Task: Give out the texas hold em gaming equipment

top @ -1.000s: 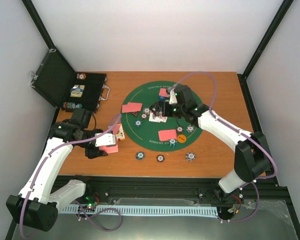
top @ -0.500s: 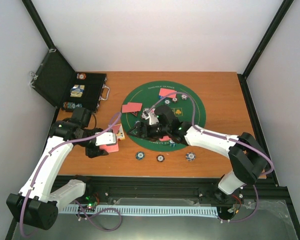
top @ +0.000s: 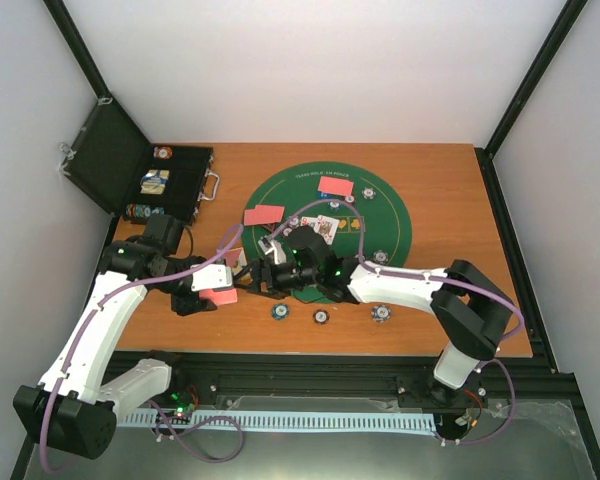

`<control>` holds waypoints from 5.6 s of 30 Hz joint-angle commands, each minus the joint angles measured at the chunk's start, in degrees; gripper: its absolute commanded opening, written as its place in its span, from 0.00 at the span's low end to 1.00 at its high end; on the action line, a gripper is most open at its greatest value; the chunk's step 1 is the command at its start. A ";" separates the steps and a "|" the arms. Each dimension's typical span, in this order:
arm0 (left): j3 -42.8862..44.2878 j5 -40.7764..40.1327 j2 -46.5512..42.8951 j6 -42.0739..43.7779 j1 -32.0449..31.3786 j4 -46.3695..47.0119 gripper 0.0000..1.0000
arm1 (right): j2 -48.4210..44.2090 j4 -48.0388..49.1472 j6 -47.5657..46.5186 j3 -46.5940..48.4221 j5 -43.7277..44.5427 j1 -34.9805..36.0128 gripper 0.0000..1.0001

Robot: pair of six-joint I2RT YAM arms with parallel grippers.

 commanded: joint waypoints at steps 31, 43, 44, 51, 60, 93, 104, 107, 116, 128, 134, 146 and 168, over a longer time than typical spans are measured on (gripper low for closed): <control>3.27 1.77 -0.26 -0.05 0.21 -1.43 0.27 | 11.20 18.40 8.31 -0.23 -5.76 0.98 0.59; 2.95 1.81 -0.20 -0.18 0.21 -1.01 0.27 | 5.50 14.42 5.90 -2.60 -5.59 -0.05 0.52; 2.83 1.72 -0.23 -0.09 0.21 -0.96 0.27 | 5.11 14.30 5.87 -2.83 -5.46 -0.09 0.51; 2.65 1.70 -0.40 -0.09 0.21 -0.78 0.27 | 2.46 9.87 4.30 -2.68 -5.22 -0.35 0.26; 2.88 1.43 -0.24 0.05 0.21 -0.85 0.27 | -2.67 -4.17 -3.72 -0.68 -5.60 -3.07 0.08; 4.04 1.94 0.72 -0.61 0.21 -2.27 0.27 | 27.46 -49.02 -73.79 37.39 86.34 -14.90 0.03; 4.39 2.34 0.67 0.00 0.22 -2.58 0.27 | 31.16 -49.71 -74.29 36.11 77.27 -15.73 0.11; 4.34 2.34 0.41 0.18 0.21 -2.45 0.27 | 30.80 -49.96 -73.62 34.55 76.01 -15.78 0.09; 4.77 2.31 0.71 0.18 0.21 -2.32 0.27 | 26.06 -51.62 -69.30 30.84 68.06 -14.93 0.11; 4.73 1.75 0.24 0.21 0.21 -2.90 0.27 | 14.01 -54.36 -58.90 31.67 56.60 -15.51 0.75; 4.83 1.94 0.15 0.19 0.21 -2.84 0.27 | 7.98 -55.11 -51.51 31.47 47.57 -15.78 0.79; 4.13 2.65 0.10 -0.25 0.21 -2.05 0.25 | -7.11 -24.35 -18.88 6.96 2.83 -13.49 0.90; 4.75 3.27 1.61 -1.56 0.21 -0.94 0.24 | -5.17 5.50 0.24 -4.06 -2.66 -0.92 0.81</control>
